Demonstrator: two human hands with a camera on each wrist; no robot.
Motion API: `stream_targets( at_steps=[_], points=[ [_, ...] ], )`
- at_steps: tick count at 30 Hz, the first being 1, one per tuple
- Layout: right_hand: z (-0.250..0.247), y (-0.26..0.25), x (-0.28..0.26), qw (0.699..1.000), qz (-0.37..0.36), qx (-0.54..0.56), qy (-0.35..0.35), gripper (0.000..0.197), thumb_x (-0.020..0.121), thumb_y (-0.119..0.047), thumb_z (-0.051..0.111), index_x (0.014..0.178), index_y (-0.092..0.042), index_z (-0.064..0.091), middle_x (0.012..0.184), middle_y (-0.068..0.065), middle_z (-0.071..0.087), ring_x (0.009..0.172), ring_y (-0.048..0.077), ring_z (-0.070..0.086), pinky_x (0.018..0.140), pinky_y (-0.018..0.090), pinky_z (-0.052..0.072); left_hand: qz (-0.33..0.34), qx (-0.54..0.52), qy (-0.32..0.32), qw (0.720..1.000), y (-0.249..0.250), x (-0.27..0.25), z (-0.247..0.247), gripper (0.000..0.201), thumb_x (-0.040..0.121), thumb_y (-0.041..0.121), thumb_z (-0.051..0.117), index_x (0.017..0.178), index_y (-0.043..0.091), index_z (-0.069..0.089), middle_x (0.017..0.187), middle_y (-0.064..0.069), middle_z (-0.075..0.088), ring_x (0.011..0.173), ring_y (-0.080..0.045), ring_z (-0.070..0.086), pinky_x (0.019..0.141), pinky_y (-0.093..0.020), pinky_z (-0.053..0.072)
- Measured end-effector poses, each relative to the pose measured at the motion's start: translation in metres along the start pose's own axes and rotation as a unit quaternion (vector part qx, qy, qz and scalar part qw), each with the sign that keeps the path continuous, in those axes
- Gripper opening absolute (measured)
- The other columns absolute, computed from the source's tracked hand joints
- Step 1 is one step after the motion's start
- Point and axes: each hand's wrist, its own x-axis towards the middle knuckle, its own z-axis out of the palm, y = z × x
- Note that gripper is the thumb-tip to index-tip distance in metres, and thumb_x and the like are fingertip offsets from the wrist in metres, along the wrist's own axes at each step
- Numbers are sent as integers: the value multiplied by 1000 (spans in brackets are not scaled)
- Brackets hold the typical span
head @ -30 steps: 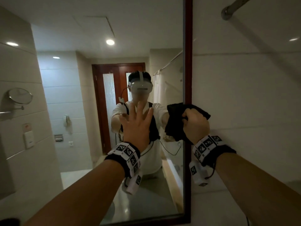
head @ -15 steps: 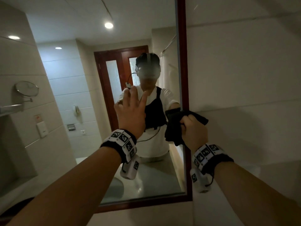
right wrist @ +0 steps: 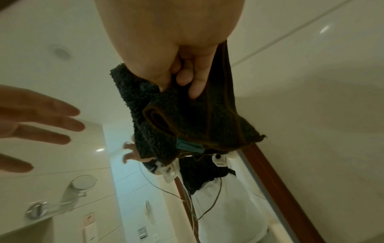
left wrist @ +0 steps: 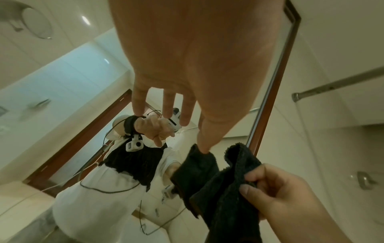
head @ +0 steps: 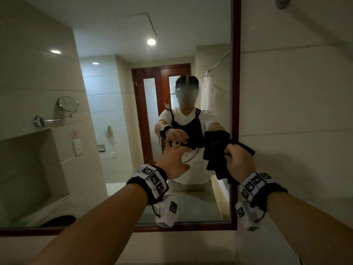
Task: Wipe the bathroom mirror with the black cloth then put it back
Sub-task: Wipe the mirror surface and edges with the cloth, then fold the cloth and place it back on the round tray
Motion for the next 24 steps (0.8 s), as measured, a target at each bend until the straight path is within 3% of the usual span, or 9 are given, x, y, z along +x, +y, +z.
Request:
stream_targets(
  at_steps=[4,6,8,10,12,14,17,20,24],
  points=[
    [-1,-56,-20,997,-75,24,-2,11,81,2,63,82,-8,59,77,1,58,72,20,57,63,35,47,-15,-107,3,994,-10,-44,-22,63,88,33,69,145,23,44,147,-4,46,133,-25,45,110,-37,38],
    [2,-93,-33,995,-90,46,0,14,79,2,68,83,-8,61,73,-8,52,67,8,51,64,24,40,-41,-171,-3,984,-19,-73,-32,65,90,33,68,148,21,40,147,-1,46,134,-20,44,106,-29,36],
    [8,-128,-47,993,-95,69,-7,16,77,4,70,83,-8,61,67,-20,40,62,-6,39,61,16,31,-73,-265,-7,962,-27,-101,-39,66,90,38,69,147,22,40,143,0,48,129,-18,48,101,-28,41],
    [19,-171,-67,991,-83,99,-36,16,78,4,70,83,-9,61,63,-21,36,58,-9,37,58,12,27,-101,-372,-12,923,-41,-140,-51,65,88,40,71,144,24,43,136,3,54,119,-14,55,87,-26,48],
    [32,-215,-90,987,-64,128,-73,17,80,2,68,84,-13,61,62,-19,39,58,-6,42,59,12,29,-113,-460,-10,880,-53,-181,-64,54,88,35,73,136,24,51,122,5,64,105,-10,64,75,-25,52],
    [48,-257,-115,981,-51,153,-108,20,81,0,65,84,-19,61,61,-16,42,59,-3,44,60,19,35,-110,-510,6,853,-70,-221,-73,34,89,21,73,121,22,62,107,3,71,93,-8,70,73,-24,57],
    [77,-313,-151,968,-46,198,-147,23,80,2,61,82,-21,60,57,-10,46,56,7,47,58,33,44,-123,-517,19,847,-102,-273,-77,33,88,12,73,120,16,65,109,-4,73,102,-19,70,88,-31,57],
    [110,-362,-184,944,-24,257,-205,15,83,1,65,87,-13,64,56,3,51,53,19,51,59,38,47,-177,-508,51,841,-142,-321,-76,24,95,1,57,113,14,67,103,-6,73,94,-20,70,80,-26,56],
    [158,-411,-223,889,4,290,-355,13,90,-12,68,94,-24,65,65,-1,61,58,17,64,62,34,54,-279,-494,68,821,-204,-386,-74,27,94,-6,47,107,6,68,98,-13,71,84,-20,68,76,-26,56]
  ],
)
